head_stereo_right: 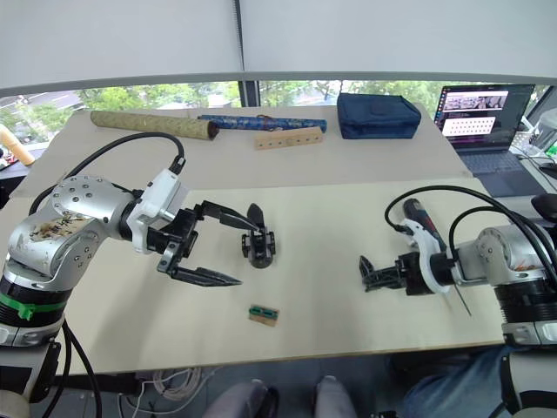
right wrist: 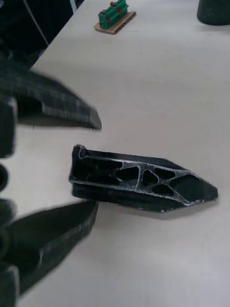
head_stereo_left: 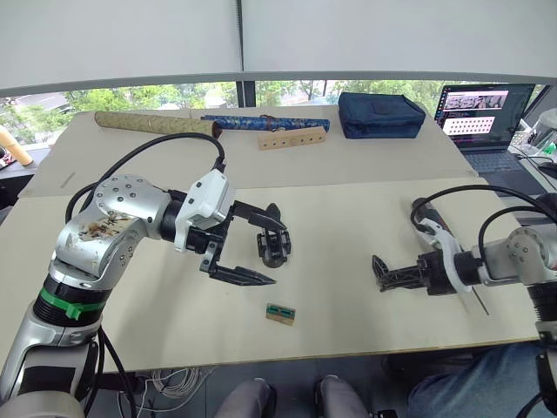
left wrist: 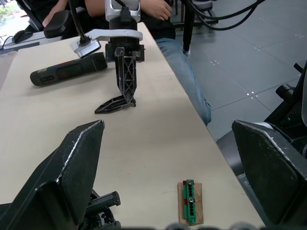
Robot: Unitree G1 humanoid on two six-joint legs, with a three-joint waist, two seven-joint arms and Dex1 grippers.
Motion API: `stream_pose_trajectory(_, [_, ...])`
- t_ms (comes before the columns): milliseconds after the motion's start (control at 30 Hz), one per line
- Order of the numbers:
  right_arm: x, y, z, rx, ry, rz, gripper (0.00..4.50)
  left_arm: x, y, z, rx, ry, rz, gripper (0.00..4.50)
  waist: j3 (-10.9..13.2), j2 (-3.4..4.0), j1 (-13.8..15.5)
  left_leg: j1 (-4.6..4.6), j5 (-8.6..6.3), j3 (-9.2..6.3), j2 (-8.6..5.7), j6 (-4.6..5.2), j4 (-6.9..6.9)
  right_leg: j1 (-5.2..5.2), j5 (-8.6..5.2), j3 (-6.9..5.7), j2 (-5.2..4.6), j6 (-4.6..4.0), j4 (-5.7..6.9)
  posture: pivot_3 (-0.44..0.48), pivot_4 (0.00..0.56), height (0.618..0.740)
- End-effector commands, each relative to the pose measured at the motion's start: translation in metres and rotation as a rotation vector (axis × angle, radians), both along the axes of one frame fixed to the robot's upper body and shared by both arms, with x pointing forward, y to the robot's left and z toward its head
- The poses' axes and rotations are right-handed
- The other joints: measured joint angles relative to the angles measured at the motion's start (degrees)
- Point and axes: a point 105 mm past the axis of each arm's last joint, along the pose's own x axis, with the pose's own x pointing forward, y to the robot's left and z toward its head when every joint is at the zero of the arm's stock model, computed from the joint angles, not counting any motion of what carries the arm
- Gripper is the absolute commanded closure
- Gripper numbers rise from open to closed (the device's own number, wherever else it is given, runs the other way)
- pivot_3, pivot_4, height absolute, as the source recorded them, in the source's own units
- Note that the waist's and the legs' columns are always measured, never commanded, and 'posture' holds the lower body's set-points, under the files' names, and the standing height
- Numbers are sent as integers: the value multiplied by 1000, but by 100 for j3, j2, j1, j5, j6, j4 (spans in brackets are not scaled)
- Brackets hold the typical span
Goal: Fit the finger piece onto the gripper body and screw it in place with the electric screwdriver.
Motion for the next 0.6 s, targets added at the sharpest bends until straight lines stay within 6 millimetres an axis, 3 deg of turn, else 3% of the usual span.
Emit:
stream_pose_trajectory(33, [6, 6, 23, -63, -98, 79, 388, -4, -1, 9, -21, -48, -16, 0, 0, 0, 0, 0, 0, 0, 1, 0, 0, -1, 0, 0, 0, 0, 1, 0, 150, 740])
stream_pose_trajectory(67, [6, 9, 25, -82, -107, 99, 12, -4, -1, 9, -22, -49, -18, 0, 0, 0, -8, 0, 0, 0, 2, 0, 0, -2, 0, 0, 1, 0, 1, 0, 150, 740])
stream_pose_trajectory(267, [7, 26, 22, -170, -95, 139, 12, -3, -5, 8, -28, -53, -29, 0, 0, 0, -5, 0, 0, -1, 7, 0, -1, -3, 0, -2, 4, 0, 4, 0, 150, 740])
stream_pose_trajectory(400, [12, 23, 7, -326, -115, 116, 12, -1, -5, 6, -30, -53, -32, 0, 0, 0, 9, -1, 0, 0, 3, 0, 0, -3, 0, 0, 1, 0, 2, 0, 150, 740])
stream_pose_trajectory(533, [4, 22, -5, -407, -100, 147, 12, -1, -7, 6, -34, -55, -34, 0, 0, 0, 20, -2, 0, -3, 0, 0, 1, -2, 0, -4, 1, 0, 1, 0, 150, 740])
stream_pose_trajectory(600, [0, 24, -11, -416, -94, 161, 544, -1, -7, 6, -37, -55, -34, 0, 0, 0, 20, -2, 0, -3, -1, 0, 4, 1, 0, -4, 0, 0, 0, 0, 150, 740])
